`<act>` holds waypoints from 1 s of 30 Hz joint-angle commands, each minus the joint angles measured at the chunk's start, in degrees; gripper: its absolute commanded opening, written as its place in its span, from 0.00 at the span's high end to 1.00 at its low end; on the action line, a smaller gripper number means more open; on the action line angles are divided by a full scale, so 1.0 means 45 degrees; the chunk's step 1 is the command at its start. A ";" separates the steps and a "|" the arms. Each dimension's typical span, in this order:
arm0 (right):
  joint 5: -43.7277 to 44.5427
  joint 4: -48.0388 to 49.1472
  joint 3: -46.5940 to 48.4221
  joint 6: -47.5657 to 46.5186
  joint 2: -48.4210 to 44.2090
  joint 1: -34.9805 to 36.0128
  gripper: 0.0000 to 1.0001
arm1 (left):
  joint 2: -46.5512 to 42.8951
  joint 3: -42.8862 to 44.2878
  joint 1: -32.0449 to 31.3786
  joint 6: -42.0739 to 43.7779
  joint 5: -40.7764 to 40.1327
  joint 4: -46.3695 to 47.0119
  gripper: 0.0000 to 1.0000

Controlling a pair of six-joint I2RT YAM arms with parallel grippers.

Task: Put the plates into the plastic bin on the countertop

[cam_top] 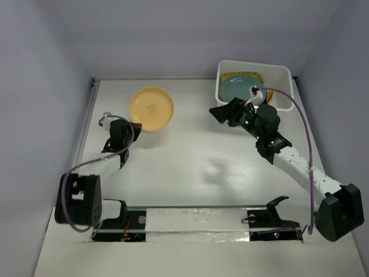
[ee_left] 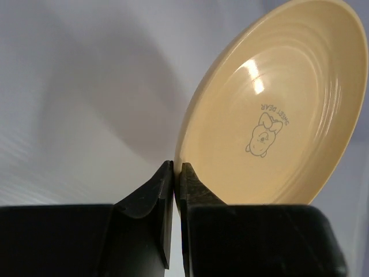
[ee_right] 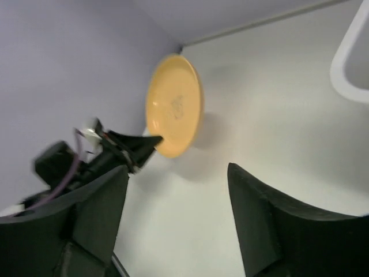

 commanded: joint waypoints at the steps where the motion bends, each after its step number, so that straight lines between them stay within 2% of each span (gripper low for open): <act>1: 0.0773 0.0043 0.0424 -0.1249 0.0312 0.0760 0.23 | -0.2197 -0.0559 -0.1034 0.0358 0.0895 0.1673 1.00; 3: 0.1144 -0.0327 0.0715 -0.1562 0.0566 0.1034 0.10 | -0.2885 -0.1088 -0.1348 0.0436 0.1479 0.1674 1.00; 5: 0.1184 -0.0952 0.1010 -0.2070 0.0956 0.1405 0.07 | -0.3842 -0.1342 -0.1681 0.0689 0.1968 0.1343 1.00; 10: 0.1047 -0.1441 0.1731 -0.2656 0.1738 0.2166 0.06 | -0.5482 -0.1597 -0.2130 0.1217 0.2807 0.0601 1.00; 14: 0.0385 -0.1014 0.1889 -0.2639 0.2441 0.2596 0.07 | -0.6110 -0.1597 -0.2365 0.1608 0.3102 -0.0064 1.00; 18: 0.0188 -0.0701 0.1987 -0.2443 0.3183 0.2715 0.14 | -0.6326 -0.1733 -0.2598 0.1725 0.3766 -0.0123 1.00; 21: 0.0188 -0.0349 0.1948 -0.2229 0.3418 0.2715 0.25 | -0.6443 -0.1753 -0.2929 0.1900 0.3904 -0.0337 1.00; 22: 0.0168 -0.0194 0.1948 -0.2228 0.3438 0.2715 0.33 | -0.6501 -0.1772 -0.2931 0.1920 0.3904 -0.0338 1.00; 23: 0.0207 -0.0154 0.1967 -0.2151 0.3477 0.2715 0.43 | -0.6502 -0.1811 -0.3047 0.1998 0.3962 -0.0280 1.00; 24: 0.0497 -0.0211 0.2045 -0.2111 0.3477 0.2715 0.66 | -0.6482 -0.1773 -0.3164 0.2057 0.4194 -0.0241 1.00; 26: 0.0889 -0.0251 0.2104 -0.2014 0.3439 0.2715 0.88 | -0.6385 -0.1675 -0.3166 0.2232 0.4411 -0.0376 1.00; 27: 0.1355 -0.0309 0.2143 -0.1975 0.3361 0.2715 1.00 | -0.6365 -0.1501 -0.3166 0.2446 0.4469 -0.0493 0.97; 29: 0.2137 -0.0563 0.2241 -0.1935 0.3166 0.2715 1.00 | -0.6559 -0.1344 -0.3166 0.2720 0.4548 -0.0980 0.84; 30: 0.3069 -0.0757 0.2318 -0.1993 0.2913 0.2715 1.00 | -0.6715 -0.1246 -0.3166 0.3011 0.4587 -0.1137 0.72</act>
